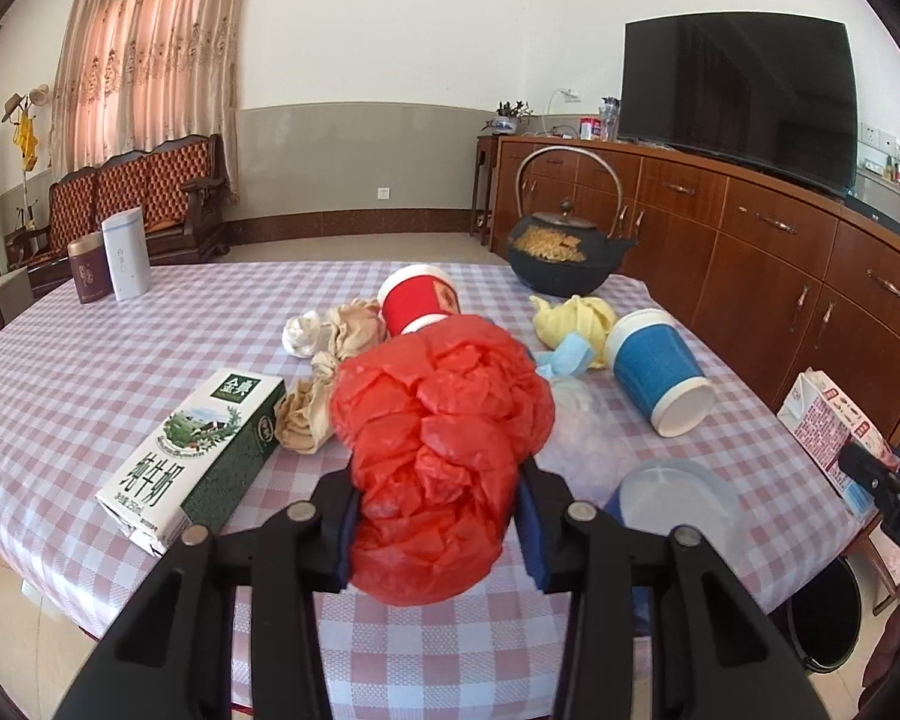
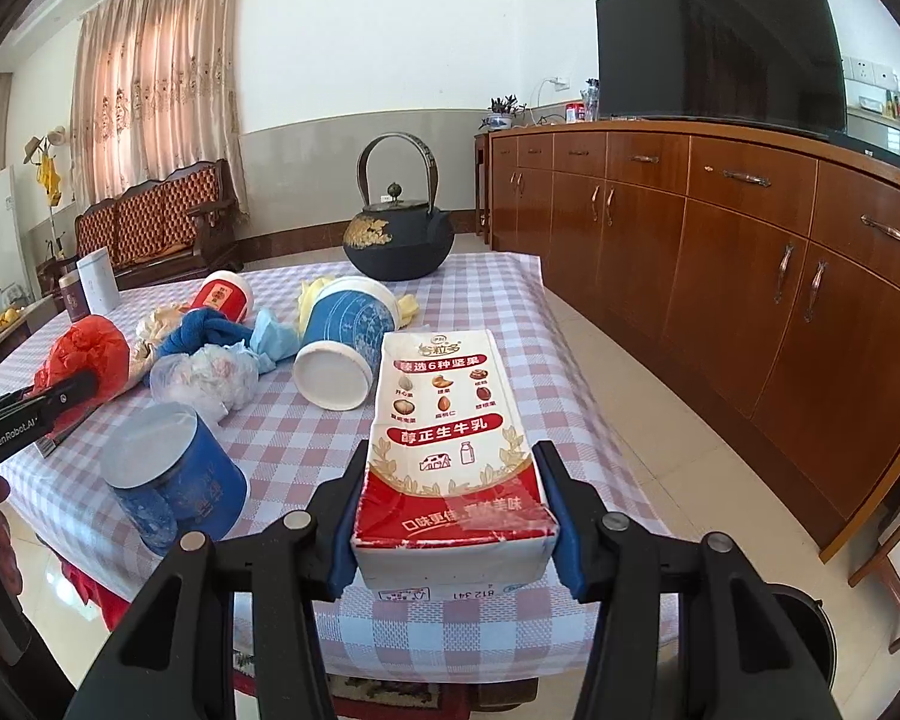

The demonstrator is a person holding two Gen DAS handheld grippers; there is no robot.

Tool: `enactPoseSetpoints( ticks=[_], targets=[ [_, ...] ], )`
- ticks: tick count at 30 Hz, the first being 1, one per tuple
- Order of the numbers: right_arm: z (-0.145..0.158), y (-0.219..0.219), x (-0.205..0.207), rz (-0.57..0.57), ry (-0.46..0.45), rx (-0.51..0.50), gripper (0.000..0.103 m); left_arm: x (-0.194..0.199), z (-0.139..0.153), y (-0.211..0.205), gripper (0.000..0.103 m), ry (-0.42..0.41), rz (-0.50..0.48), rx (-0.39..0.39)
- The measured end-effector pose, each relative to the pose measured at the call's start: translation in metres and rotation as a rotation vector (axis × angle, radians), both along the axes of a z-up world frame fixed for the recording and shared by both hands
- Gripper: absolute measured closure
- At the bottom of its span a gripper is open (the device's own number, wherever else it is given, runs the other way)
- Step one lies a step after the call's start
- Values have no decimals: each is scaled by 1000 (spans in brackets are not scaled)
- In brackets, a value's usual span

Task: Collect trash
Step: 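Carry both items to the black bucket and open both tools to drop them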

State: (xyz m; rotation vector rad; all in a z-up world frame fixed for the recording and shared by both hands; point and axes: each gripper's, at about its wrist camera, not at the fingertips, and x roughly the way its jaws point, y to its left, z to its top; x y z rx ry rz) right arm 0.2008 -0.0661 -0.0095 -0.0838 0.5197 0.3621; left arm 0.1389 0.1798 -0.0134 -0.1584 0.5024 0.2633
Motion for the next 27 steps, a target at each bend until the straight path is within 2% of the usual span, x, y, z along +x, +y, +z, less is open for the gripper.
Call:
enactPoseSetpoints(
  ticks=[5,11,17,27],
  targets=[
    [16,-20,-18,-44,-45,12,50,-12,19,-26,60,-43,-61,4],
    [28,-55,-38,-117,-90,11,50,-12,31,-74,60,-71,-181,-10],
    [34,-102,-52,-210,-100,5,50,-3,28,-130,60,-57,-323,-8],
    [20,-190,-80,-377,-69,-8,50,9,17,-225,60,-14,-553,3]
  ],
)
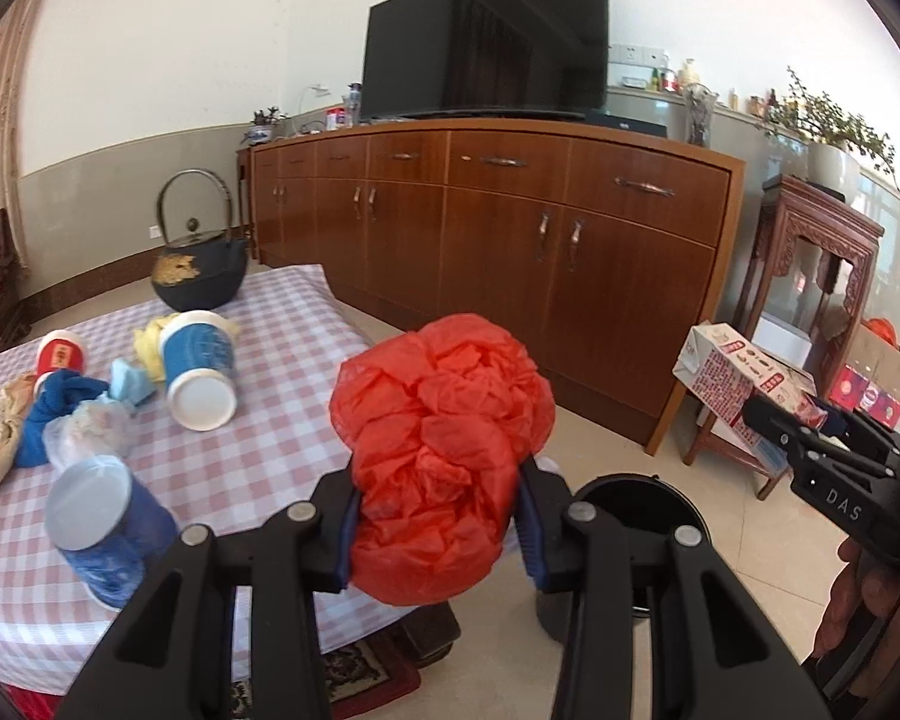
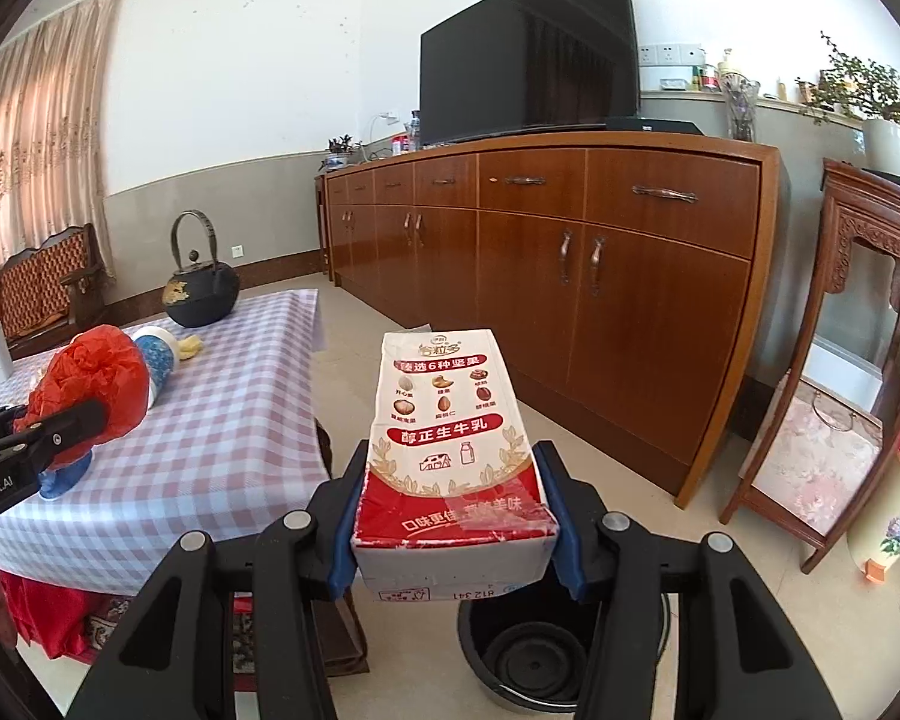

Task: Collect trash
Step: 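Carry both items to the black bucket and open both tools to drop them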

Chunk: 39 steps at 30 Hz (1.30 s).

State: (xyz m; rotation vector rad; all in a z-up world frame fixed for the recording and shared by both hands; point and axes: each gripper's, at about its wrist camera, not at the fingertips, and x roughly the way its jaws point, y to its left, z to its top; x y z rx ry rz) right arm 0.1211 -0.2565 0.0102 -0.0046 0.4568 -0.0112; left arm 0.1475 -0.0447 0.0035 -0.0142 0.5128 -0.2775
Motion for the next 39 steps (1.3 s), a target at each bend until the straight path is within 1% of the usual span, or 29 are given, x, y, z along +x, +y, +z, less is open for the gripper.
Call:
enactPoseSetpoints(
  ticks=[8,16,18,22,26,28,31,32,33,34,35,36,37,38,39],
  targets=[
    [-19,-64,-14,-111,42,7,50,5,-19,-75,60,49,-147,29],
    [-49,-99,-16,-119,110,-17,50,20,-55,-129,60,142,-249,56],
    [-61,-106,-14,-113,143,-21,50,25,-66,-141,60,174,-273,60],
    [-85,-121,-5,-104,202,-8,50,34,-85,-159,60,212,-300,72],
    [-115,-129,14,-79,267,-9,50,52,-109,-180,60,276,-325,89],
    [-131,-133,25,-58,303,-24,50,58,-122,-189,60,303,-339,113],
    [-155,-142,38,-35,362,-9,50,66,-141,-200,60,351,-374,130],
    [-161,-144,43,-29,380,-9,50,69,-147,-203,59,365,-397,115],
    [-169,-145,47,-21,395,-12,49,72,-153,-205,51,379,-412,99],
    [-176,-146,50,-18,407,-26,49,76,-157,-204,35,375,-381,119],
    [-185,-146,55,-29,422,-60,36,79,-160,-202,28,364,-328,146],
    [-197,-148,60,-58,452,-83,22,82,-160,-197,22,367,-305,138],
    [-205,-153,65,-68,493,-64,6,83,-159,-192,19,378,-288,129],
    [-212,-160,66,-80,517,-35,6,82,-157,-188,15,373,-264,148],
    [-215,-165,66,-113,525,-32,6,78,-155,-184,8,353,-243,171]
  ],
)
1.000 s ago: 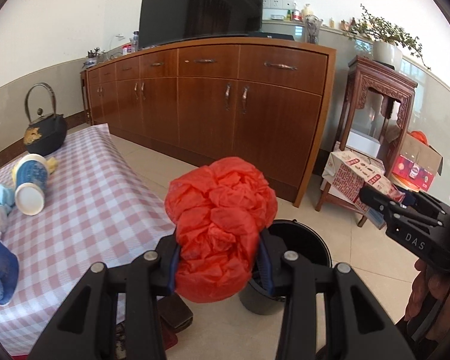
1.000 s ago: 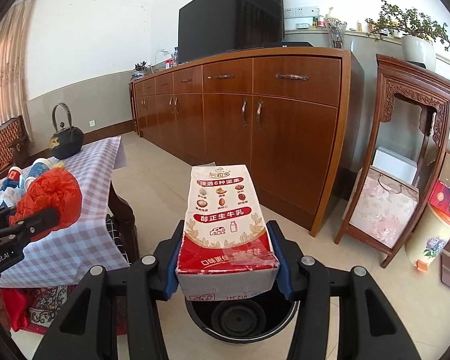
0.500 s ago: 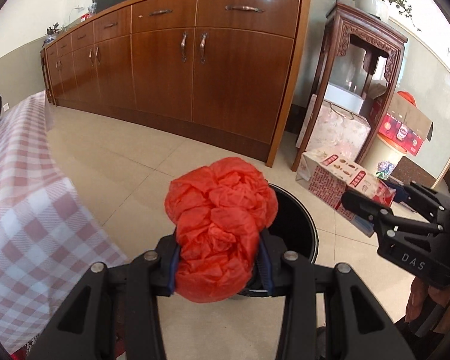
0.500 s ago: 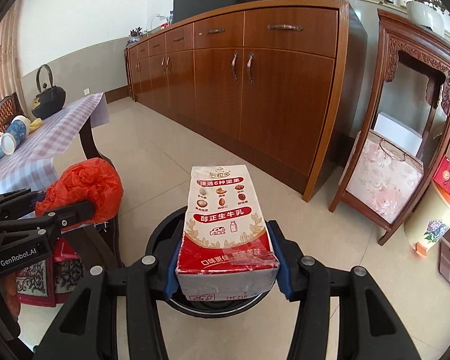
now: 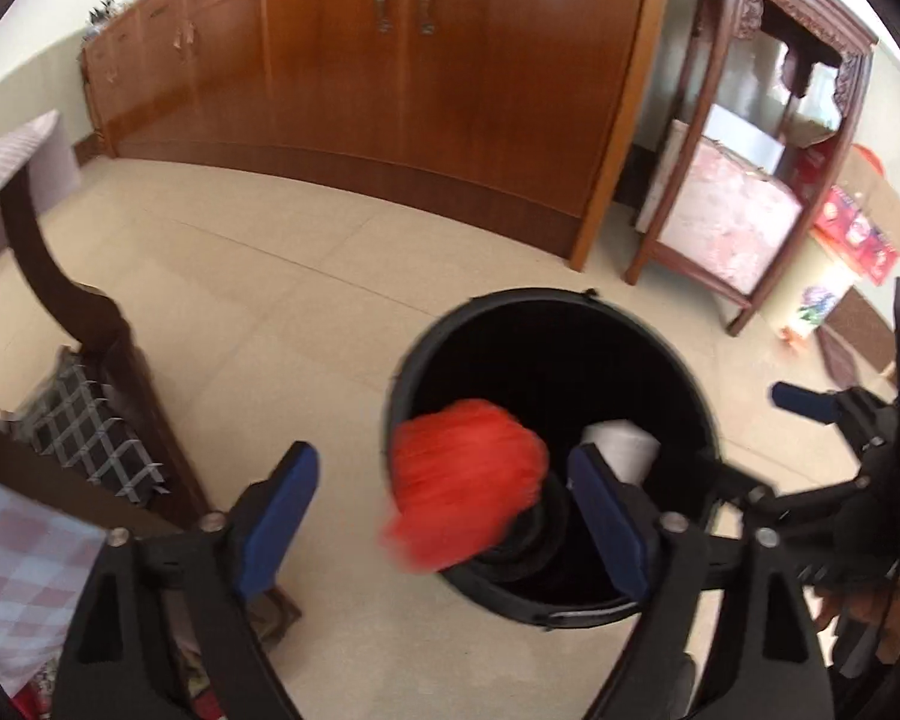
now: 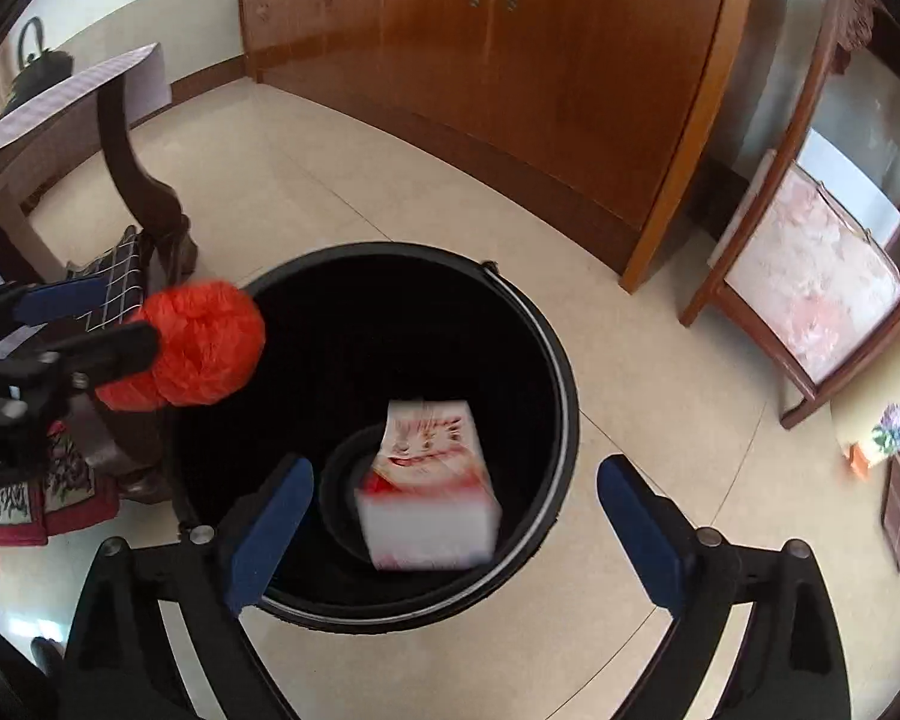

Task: Collect trash
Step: 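Carry both items to the black bucket and open both tools to drop them, then move both tools back toward the table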

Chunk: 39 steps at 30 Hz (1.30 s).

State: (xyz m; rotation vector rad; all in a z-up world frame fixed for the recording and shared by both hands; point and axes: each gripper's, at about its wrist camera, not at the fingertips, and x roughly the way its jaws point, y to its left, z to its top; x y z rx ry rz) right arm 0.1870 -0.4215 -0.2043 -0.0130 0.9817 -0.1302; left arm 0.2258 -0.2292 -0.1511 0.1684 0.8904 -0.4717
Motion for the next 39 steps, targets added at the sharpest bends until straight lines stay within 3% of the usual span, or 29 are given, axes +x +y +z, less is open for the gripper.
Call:
enactPoseSetpoints(
  ticks=[6,10,20,28,39],
  targets=[
    [14,-21,-5,-110,-50,56,0,-19,19,15,4,-26,38,-10],
    [30,-12,-13,-125,-98,30,0,-35,34,12,2,-47,44,-19],
    [89,12,-36,-107,-225,14,0,-55,66,36,2,-105,86,-62],
    [117,35,-53,-113,-281,40,0,-74,92,60,1,-155,127,-60],
    [157,102,-71,-10,-410,70,0,-107,130,130,0,-230,276,-105]
  ],
)
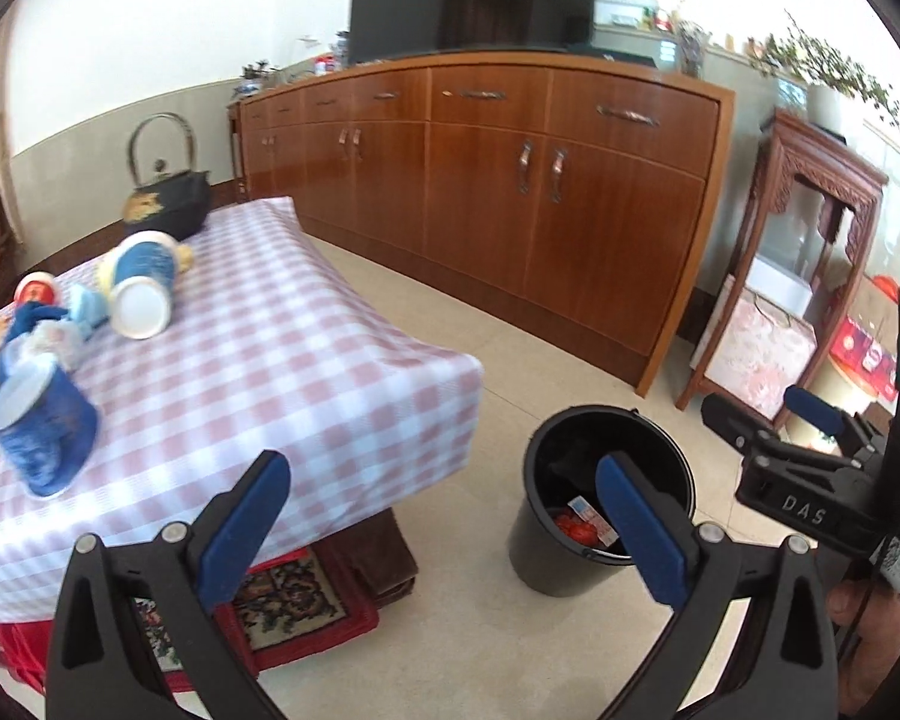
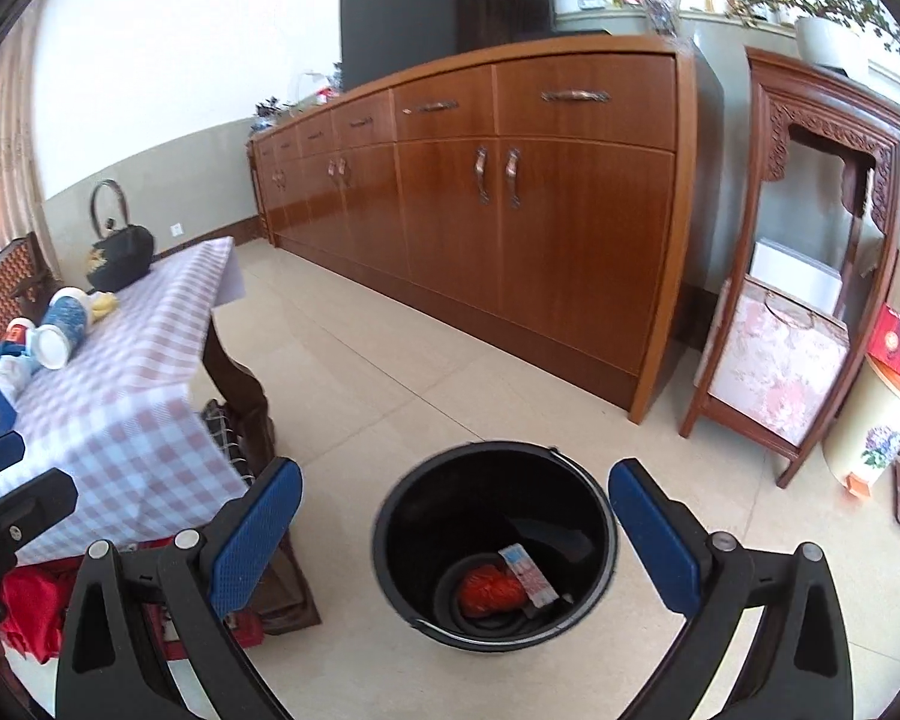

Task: Collect trash
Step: 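Move both tools back toward the table, then grasp the blue paper cup with the right tool while the left tool grasps the green milk carton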

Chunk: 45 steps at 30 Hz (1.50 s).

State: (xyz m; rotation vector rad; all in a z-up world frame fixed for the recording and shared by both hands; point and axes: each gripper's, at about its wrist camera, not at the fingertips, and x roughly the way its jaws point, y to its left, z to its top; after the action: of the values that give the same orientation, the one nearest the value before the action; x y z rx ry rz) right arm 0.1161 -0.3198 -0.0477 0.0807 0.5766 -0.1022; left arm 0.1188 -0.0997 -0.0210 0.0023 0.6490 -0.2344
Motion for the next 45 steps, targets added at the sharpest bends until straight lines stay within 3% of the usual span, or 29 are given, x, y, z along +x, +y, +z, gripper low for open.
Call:
enactPoseSetpoints(
  ticks=[6,10,21,28,33,38,45],
  targets=[
    [8,57,2,181,-40,33,0,-13,11,48,0,-44,113,1],
    [15,101,2,277,-57,1,0,-21,13,86,0,-51,193,-18],
    [30,180,8,430,-62,-12,0,-44,18,166,0,-146,368,-41],
    [32,235,5,547,-67,-9,0,-46,6,233,0,-76,520,45],
    [38,291,2,660,-89,-30,0,-53,0,276,0,-47,613,53],
    [31,338,10,725,-81,-73,0,-51,-1,299,0,-51,635,52],
    [15,375,35,734,-33,-55,0,-35,-11,336,0,-15,653,54]
  ],
)
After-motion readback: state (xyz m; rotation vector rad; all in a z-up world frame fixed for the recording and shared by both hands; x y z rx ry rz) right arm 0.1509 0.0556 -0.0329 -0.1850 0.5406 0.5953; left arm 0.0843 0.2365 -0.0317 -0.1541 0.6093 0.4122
